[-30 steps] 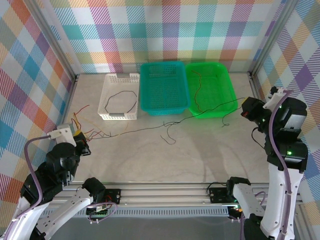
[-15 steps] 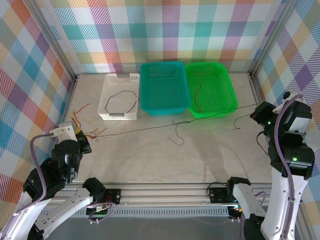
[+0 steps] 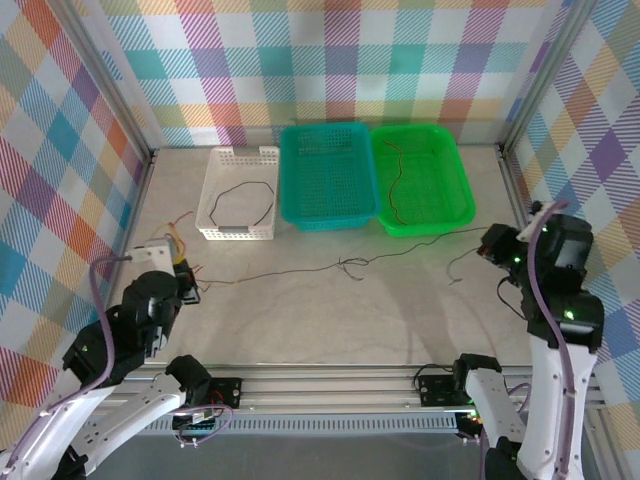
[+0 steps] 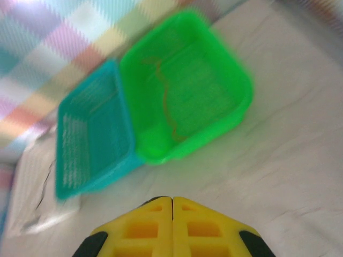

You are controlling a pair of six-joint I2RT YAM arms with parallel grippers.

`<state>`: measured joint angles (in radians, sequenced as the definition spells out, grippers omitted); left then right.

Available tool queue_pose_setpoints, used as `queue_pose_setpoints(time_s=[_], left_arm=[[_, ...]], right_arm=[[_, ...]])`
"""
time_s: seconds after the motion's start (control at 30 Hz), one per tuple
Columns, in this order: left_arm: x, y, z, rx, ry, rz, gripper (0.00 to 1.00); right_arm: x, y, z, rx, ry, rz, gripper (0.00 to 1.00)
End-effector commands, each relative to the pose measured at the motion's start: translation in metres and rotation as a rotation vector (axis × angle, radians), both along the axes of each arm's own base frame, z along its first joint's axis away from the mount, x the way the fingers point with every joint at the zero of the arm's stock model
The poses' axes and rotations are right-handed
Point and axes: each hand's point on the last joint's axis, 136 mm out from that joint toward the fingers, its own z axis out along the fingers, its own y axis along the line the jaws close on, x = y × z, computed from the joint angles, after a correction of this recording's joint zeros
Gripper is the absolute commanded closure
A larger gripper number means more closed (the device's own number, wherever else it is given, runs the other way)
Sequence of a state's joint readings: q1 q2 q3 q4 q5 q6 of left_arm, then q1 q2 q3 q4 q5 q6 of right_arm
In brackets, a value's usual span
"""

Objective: Untangle the cables

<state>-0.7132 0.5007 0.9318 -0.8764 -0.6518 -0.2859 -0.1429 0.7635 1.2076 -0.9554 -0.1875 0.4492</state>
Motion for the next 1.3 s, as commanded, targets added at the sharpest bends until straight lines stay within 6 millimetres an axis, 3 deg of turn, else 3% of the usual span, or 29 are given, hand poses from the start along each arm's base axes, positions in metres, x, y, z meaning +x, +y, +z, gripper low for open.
queue_pose_setpoints(time_s=[0.0,0.13,0.27,0.4,0.53,0.73,0.93,1.03,1.27], left_arm=[[0.006,-0.057,0.001,-0.110,0.029,-0.241,1.00],[0.003,-0.092,0.011,-0.203,0.045,-0.396,1.00],[-0.002,-0.131,0.018,-0.327,0.111,-0.538,1.00],[0.002,-0.159,0.012,-0.460,0.158,-0.593,1.00],[0.007,-0.180,0.002,-0.552,0.205,-0.615,1.00],[0.007,-0.214,0.000,-0.623,0.220,-0.692,1.00],[0.000,-0.235,-0.013,-0.595,0.252,-0.726,1.00],[-0.003,-0.236,-0.015,-0.585,0.250,-0.726,1.00],[-0.004,-0.235,-0.022,-0.584,0.258,-0.719,1.00]], right_arm=[[0.011,0.049,-0.013,0.157,-0.004,0.278,1.00],[0.016,0.074,-0.032,0.154,-0.046,0.399,0.90],[0.013,0.114,-0.042,0.123,-0.091,0.560,0.74],[0.006,0.157,-0.045,0.104,-0.142,0.731,0.60],[-0.003,0.188,-0.040,0.158,-0.241,0.838,0.49],[-0.016,0.242,-0.041,0.212,-0.336,0.976,0.42],[-0.022,0.298,-0.046,0.243,-0.331,1.065,0.41],[-0.016,0.305,-0.048,0.226,-0.340,1.031,0.42],[-0.014,0.299,-0.038,0.249,-0.398,0.988,0.42]])
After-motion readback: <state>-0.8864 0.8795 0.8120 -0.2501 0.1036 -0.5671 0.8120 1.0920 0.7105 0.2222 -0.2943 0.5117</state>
